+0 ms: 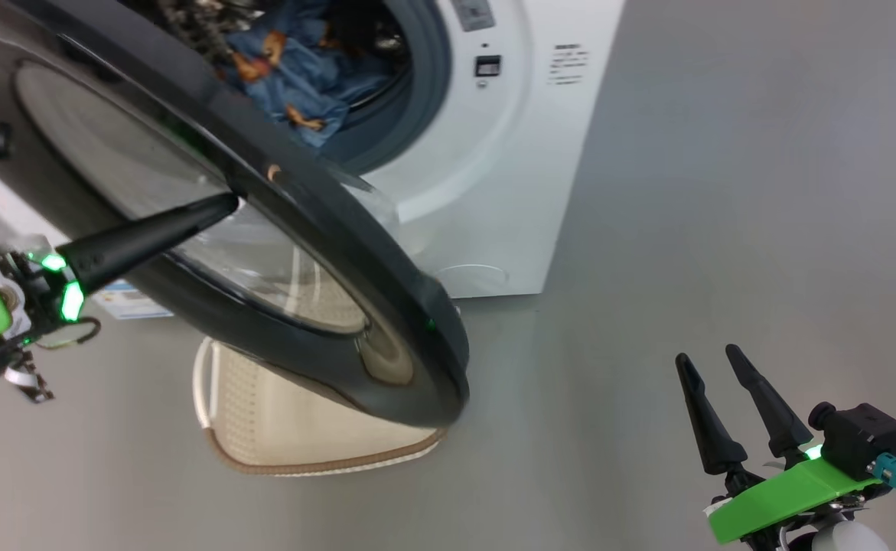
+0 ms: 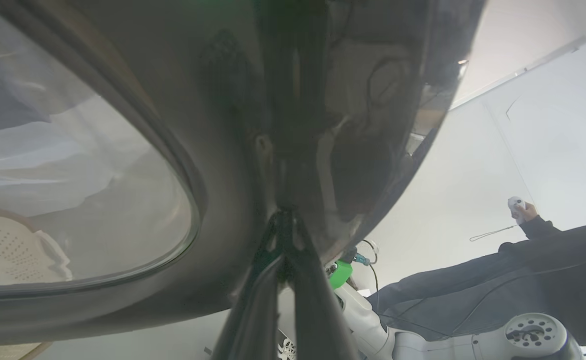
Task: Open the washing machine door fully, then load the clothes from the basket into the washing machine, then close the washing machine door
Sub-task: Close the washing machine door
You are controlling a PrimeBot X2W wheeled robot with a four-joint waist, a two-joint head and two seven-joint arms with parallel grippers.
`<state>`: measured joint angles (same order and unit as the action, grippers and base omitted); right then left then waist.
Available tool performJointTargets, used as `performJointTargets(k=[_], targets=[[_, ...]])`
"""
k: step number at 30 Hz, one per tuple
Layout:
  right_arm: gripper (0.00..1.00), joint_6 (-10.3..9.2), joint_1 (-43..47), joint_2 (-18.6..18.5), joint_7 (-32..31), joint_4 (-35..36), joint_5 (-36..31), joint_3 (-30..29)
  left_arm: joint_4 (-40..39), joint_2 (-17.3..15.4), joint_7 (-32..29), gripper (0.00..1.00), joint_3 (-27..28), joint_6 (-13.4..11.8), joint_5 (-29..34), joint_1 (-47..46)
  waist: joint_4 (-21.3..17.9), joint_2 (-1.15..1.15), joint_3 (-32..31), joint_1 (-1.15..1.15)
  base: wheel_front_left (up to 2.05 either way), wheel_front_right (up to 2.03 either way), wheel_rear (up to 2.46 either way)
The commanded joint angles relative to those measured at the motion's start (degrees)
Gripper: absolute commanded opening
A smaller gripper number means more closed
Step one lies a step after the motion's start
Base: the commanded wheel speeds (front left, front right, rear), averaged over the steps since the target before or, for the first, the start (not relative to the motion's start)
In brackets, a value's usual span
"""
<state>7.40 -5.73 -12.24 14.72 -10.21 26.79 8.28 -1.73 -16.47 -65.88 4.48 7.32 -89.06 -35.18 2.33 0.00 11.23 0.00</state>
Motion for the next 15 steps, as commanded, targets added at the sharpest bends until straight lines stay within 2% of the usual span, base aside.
performJointTargets(k=[1,7,15], targets=[[1.00,0.09,-0.1,0.0,0.3,1.6,-0.9,0.9,-1.1,-1.8,0.9,0.00,2.0,0.2,1.2,-2.7,-3.4,0.00,0.9,0.00,0.00,0.00,0.00],[1.00,0.09,0.1,0.6,0.3,1.6,-1.0,0.6,-0.5,-2.1,4.7,0.00,1.9,0.2,3.0,-1.9,-4.7,0.00,0.6,0.00,0.00,0.00,0.00],[1.00,0.09,0.8,0.6,0.3,1.3,-0.8,0.6,-1.3,-3.5,8.8,0.00,3.1,0.2,3.6,4.3,-3.8,0.00,-1.4,0.00,0.00,0.00,0.00]])
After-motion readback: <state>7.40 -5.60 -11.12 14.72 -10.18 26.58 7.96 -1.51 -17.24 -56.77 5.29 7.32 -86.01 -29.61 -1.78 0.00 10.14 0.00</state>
